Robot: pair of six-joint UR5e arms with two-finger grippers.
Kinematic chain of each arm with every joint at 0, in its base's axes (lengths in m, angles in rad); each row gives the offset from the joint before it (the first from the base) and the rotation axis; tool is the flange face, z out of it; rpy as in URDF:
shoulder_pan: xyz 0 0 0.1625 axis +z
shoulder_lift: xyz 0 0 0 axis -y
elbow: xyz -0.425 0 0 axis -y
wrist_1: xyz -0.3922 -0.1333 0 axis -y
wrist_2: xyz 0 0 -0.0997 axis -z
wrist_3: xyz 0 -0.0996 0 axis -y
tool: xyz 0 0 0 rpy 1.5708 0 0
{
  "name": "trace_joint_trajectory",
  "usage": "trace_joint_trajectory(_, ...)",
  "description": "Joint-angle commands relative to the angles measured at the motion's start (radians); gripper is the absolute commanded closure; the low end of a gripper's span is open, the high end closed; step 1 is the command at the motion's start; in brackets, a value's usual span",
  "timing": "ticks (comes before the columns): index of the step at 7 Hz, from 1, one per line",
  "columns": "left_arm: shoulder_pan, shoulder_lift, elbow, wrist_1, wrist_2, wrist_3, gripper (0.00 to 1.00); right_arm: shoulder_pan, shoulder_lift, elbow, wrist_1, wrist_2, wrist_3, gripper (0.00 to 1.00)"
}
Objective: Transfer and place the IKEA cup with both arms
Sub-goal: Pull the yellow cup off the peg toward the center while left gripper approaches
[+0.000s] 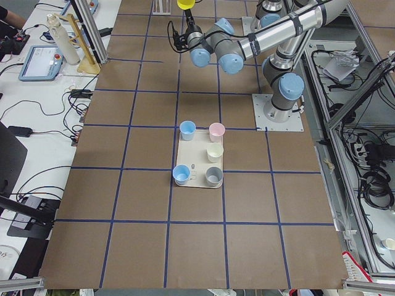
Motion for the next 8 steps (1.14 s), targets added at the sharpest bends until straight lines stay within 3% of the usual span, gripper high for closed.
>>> trace_joint_trajectory(1, -0.007, 0.004, 0.004, 0.000, -0.050, -0.001, 0.00, 0.004, 0.023, 0.001, -0.001, 0.005, 0.001, 1.00)
trace_joint_trajectory(3, -0.102, 0.000, 0.020, 0.013, -0.104, -0.001, 0.00, 0.016, 0.023, 0.001, -0.001, 0.020, 0.004, 1.00)
trace_joint_trajectory(8, -0.044, -0.007, 0.024, 0.010, -0.093, -0.001, 0.00, 0.011, 0.031, -0.002, 0.003, 0.022, 0.012, 1.00)
